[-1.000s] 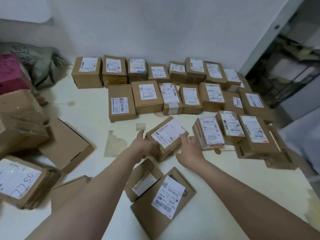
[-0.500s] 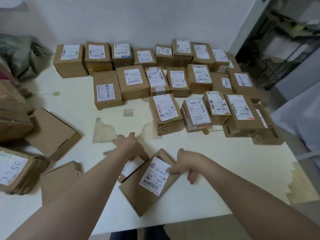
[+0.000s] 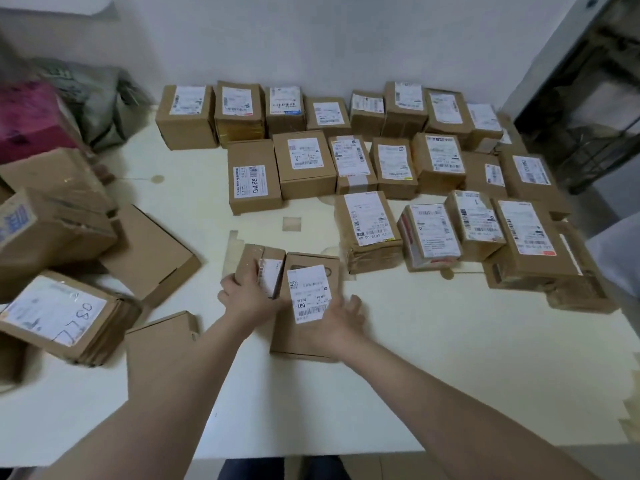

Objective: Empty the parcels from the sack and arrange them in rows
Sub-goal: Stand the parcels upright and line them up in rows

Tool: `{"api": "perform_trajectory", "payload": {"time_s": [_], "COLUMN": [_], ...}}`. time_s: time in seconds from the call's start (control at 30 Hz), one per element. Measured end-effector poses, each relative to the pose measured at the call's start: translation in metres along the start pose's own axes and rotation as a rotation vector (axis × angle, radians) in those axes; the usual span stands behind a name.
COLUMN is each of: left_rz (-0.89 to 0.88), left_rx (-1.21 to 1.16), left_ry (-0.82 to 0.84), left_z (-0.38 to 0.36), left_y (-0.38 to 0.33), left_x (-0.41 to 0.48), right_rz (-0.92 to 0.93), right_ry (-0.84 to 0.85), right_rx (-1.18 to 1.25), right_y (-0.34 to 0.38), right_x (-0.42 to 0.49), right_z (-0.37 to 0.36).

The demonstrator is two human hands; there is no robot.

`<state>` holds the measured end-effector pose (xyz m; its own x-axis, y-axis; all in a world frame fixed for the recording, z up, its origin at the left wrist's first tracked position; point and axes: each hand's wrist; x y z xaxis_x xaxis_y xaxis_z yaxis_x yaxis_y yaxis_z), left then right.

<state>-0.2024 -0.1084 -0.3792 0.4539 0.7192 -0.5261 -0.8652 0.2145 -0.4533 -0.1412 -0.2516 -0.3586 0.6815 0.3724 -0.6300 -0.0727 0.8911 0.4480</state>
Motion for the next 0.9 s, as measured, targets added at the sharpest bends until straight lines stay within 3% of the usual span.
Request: {"api": "perform_trajectory", "payload": {"time_s": [0.1,0.23,0.37,0.43,0.6,0.83,0.9], "left_rz": [-0.057,-0.1,-0.078,-0.017,-0.044,-0.148,-0.151], "left_rx": [0.012,-0.073,-0.65,-0.774,-0.763,-0.697,-0.691], "left_ry": [-0.008,-0.094,0.12,0.174,0.16,0.295,0.29], "left_z": [-0.001,0.012,0.037,0.048,0.047,0.019,0.012], "left_y": [0.004,0.009,0.013,0.013,0.008,-0.029,-0.041], "left_x": [0.006,0.019,0.038,0.044,0.065,0.066,0.063], "right_rz": [-0.021,-0.092,-0.171,-0.144,-0.045,0.094,0.055], "right_ry": [0.05,-0.052,-0.146,-0.234,-0.399,-0.568,-0.594], "right_rx": [-0.122,-0.181,-0.084,-0.095,-0.23,-0.098,-0.12], "right_y": [0.016,0.038,0.053,0.055,0.05,0.051,0.046], "right_x": [0.001,0.02,0.04,0.048,0.06,0.074,0.073], "right_z": [-0.027,-0.039,-0.03,-0.026,-0.025,-0.012,-0.007]}}
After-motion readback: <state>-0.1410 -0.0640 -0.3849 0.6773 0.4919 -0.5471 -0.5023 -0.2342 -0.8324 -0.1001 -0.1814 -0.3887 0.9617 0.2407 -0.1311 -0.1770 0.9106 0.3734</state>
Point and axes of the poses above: each hand's wrist, its own x-axis towards the middle knuckle, its own z-axis out of the back of the hand, y = z × x, and after that the axes turned 5 degrees about x, right-handed
